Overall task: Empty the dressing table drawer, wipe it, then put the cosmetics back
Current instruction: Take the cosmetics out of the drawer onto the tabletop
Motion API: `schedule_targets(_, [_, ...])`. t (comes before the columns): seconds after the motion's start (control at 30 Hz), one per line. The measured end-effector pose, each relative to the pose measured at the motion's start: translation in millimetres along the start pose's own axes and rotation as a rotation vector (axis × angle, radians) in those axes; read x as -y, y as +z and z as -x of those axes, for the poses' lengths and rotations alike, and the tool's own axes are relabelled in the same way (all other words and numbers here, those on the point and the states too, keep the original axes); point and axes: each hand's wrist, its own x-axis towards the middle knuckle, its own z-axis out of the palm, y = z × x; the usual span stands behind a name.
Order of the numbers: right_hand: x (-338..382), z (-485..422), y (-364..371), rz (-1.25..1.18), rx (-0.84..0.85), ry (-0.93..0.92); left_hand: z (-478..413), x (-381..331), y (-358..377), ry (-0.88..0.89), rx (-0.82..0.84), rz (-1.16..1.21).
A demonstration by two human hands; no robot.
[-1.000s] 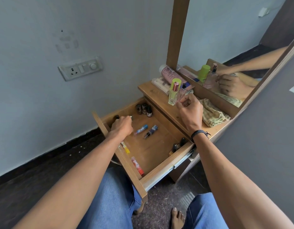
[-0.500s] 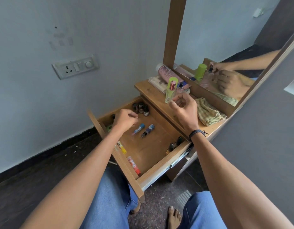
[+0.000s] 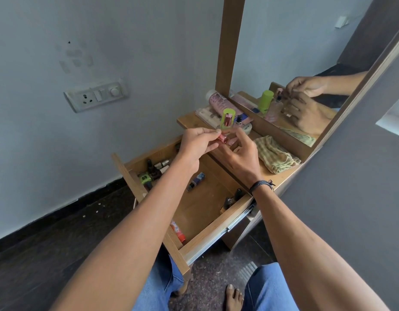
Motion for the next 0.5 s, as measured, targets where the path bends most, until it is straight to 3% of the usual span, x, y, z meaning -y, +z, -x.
schedule_targets(0.27, [-2.2,-3.4,-2.6,-0.138,-0.202,0.081,2.3,1.6,8.5,0.017,-0.013,-0.094])
schedule_targets(0.4, [-4.4,-3.1,-10.1,-0.222,-0.423,0.245,9.1,26.5,-6.6,0.081,-0.089,-0.279])
schedule_targets(0.5, [-6.5,-4.7,-13.0,-0.247,-0.467,0.334,17.5,51.7,-30.4,0.154,-0.14,-0.539])
